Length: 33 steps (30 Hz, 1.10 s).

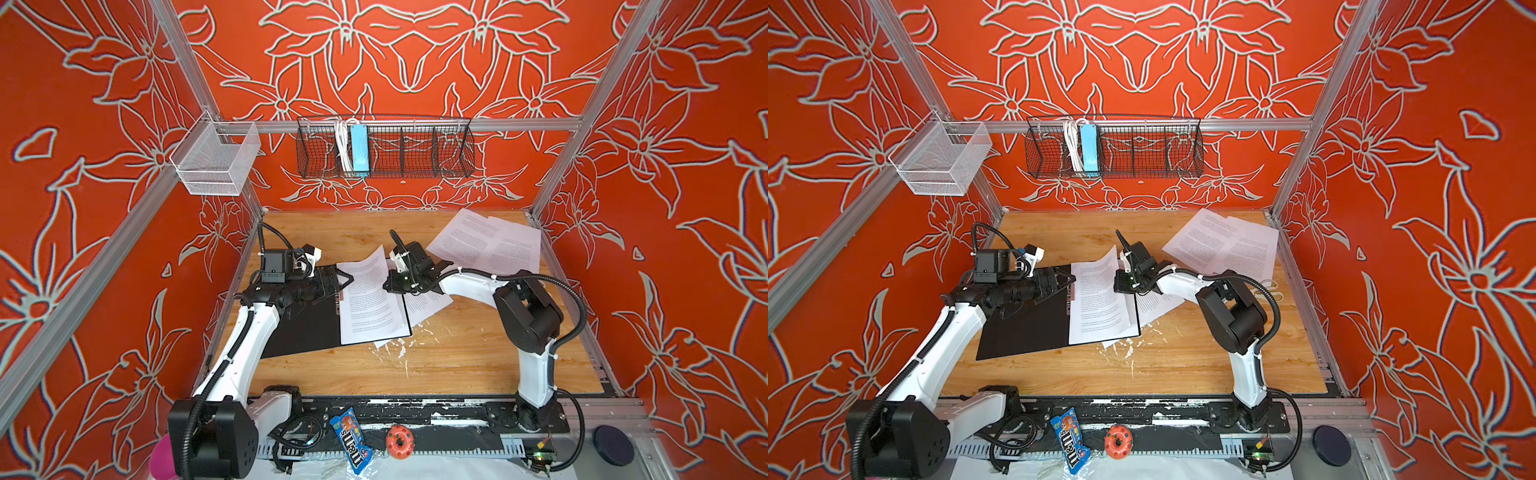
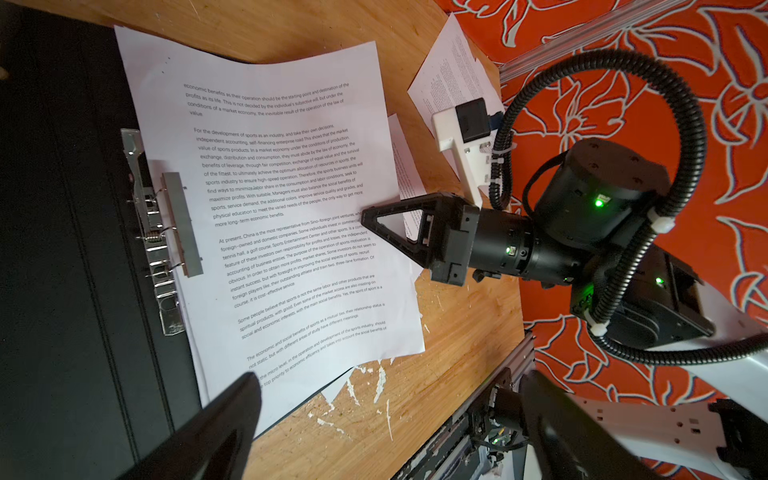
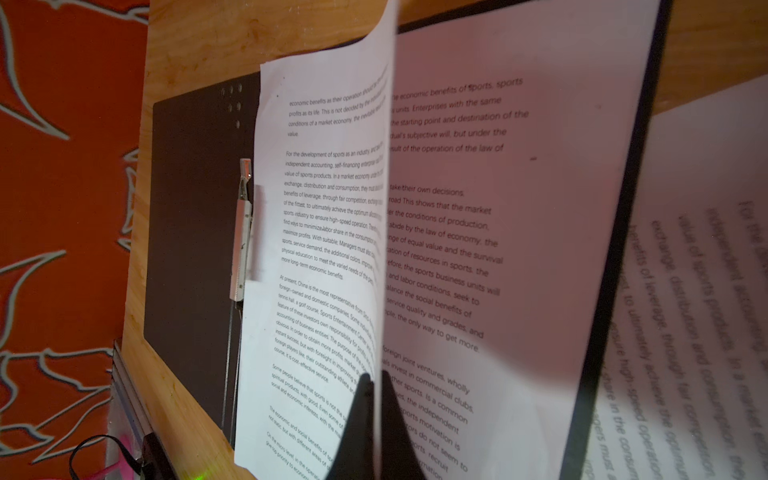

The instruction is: Put the files into the folder

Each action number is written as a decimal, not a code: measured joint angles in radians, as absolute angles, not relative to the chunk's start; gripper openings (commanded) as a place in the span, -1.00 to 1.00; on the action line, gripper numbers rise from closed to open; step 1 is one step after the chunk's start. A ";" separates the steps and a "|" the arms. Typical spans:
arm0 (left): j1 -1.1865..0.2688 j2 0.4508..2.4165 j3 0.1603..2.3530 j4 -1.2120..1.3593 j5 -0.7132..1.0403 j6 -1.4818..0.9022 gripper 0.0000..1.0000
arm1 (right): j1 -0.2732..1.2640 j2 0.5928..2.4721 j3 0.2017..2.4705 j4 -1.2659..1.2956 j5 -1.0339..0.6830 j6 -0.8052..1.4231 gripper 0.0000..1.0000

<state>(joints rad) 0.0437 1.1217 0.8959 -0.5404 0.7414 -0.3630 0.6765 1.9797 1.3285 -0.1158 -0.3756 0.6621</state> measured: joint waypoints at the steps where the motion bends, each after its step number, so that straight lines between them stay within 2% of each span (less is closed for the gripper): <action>1: 0.044 1.122 0.896 -0.540 0.741 -0.363 0.95 | 0.677 1.980 1.329 -0.116 -0.376 0.663 -1.00; 21: 0.044 1.122 0.896 -0.541 0.738 -0.363 0.95 | 0.685 1.986 1.333 -0.117 -0.383 0.669 -1.00; 23: 0.044 1.122 0.896 -0.541 0.738 -0.363 0.95 | 0.685 1.988 1.333 -0.117 -0.383 0.670 -0.83; 31: 0.044 1.122 0.896 -0.542 0.737 -0.363 0.95 | 0.686 1.988 1.333 -0.119 -0.381 0.675 -0.34; 33: 0.044 1.122 0.896 -0.542 0.737 -0.363 0.95 | 0.687 1.988 1.334 -0.121 -0.381 0.673 -0.10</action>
